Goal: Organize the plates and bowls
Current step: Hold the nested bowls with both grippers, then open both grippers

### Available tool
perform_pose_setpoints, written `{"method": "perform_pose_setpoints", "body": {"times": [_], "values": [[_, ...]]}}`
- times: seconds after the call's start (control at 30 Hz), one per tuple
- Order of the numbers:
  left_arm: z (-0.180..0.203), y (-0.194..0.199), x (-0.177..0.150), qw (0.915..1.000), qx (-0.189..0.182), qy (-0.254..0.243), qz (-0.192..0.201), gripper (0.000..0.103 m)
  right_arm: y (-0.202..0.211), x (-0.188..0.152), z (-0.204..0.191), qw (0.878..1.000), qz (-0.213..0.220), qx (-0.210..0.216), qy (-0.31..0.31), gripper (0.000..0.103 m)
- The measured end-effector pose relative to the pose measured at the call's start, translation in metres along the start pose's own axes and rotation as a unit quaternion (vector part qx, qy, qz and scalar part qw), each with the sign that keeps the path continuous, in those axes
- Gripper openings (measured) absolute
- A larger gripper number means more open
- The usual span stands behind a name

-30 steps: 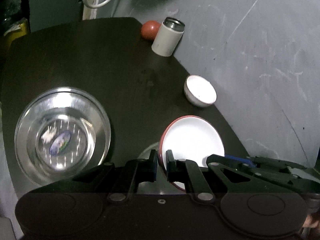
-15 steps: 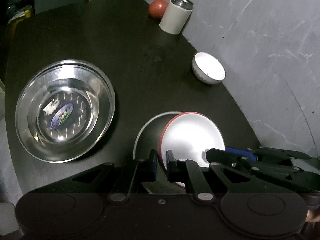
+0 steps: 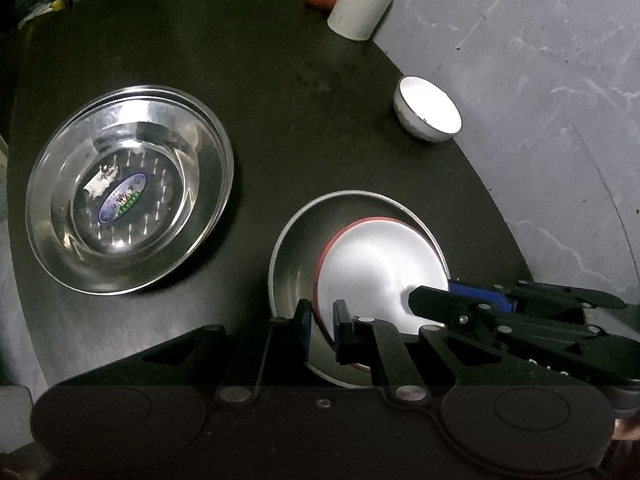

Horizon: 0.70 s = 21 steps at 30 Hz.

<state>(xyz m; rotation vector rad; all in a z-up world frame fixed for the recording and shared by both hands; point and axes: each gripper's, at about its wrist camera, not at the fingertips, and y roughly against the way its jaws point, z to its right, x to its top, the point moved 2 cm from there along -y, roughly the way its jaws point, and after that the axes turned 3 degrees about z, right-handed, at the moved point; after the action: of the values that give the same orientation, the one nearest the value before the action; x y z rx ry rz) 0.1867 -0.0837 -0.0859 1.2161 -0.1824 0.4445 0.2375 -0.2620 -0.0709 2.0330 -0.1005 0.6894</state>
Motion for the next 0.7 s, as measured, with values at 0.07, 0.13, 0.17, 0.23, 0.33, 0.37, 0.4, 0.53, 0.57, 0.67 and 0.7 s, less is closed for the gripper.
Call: {"method": "perform_pose_setpoints", "body": {"times": [0.07,0.13,0.17,0.23,0.33,0.37,0.4,0.53,0.57,0.67,0.7], "values": [[0.0,-0.001,0.0,1.0,0.001,0.001,-0.002,0.01,-0.001,0.0,0.0,1.0,-0.002,0.0,-0.001,0.019],[0.0,-0.002,-0.001,1.0,0.002,0.002,-0.003,0.011,-0.001,-0.001,0.0,1.0,-0.003,-0.001,-0.001,0.019],[0.0,-0.003,-0.001,1.0,0.003,0.003,-0.003,0.011,-0.002,0.0,0.001,1.0,-0.004,-0.001,0.0,0.019],[-0.001,-0.004,-0.001,1.0,0.005,0.003,-0.005,0.011,-0.003,0.0,0.0,1.0,-0.005,-0.002,0.001,0.019],[-0.001,-0.006,0.0,0.9999,0.007,0.005,-0.006,0.012,-0.006,0.0,0.0,1.0,-0.007,-0.004,0.003,0.019],[0.0,-0.006,0.0,0.9999,0.007,0.005,-0.007,0.012,-0.006,0.0,-0.001,1.0,-0.008,-0.004,0.004,0.019],[0.0,-0.007,0.0,0.9999,0.007,0.005,-0.007,0.012,-0.007,0.0,-0.001,1.0,-0.008,-0.005,0.004,0.02],[0.001,-0.007,0.0,0.9999,0.009,0.005,-0.009,0.012,-0.009,0.0,0.0,1.0,-0.011,-0.005,0.004,0.021],[0.0,-0.008,0.0,0.9999,0.01,0.005,-0.009,0.012,-0.01,0.0,0.001,1.0,-0.011,-0.005,0.004,0.021],[0.001,-0.009,0.001,0.9999,0.012,0.005,-0.01,0.013,-0.011,0.001,0.001,1.0,-0.012,-0.004,0.003,0.021],[0.001,-0.01,0.001,0.9999,0.013,0.005,-0.01,0.013,-0.011,0.001,0.001,1.0,-0.012,-0.003,0.003,0.021]]}}
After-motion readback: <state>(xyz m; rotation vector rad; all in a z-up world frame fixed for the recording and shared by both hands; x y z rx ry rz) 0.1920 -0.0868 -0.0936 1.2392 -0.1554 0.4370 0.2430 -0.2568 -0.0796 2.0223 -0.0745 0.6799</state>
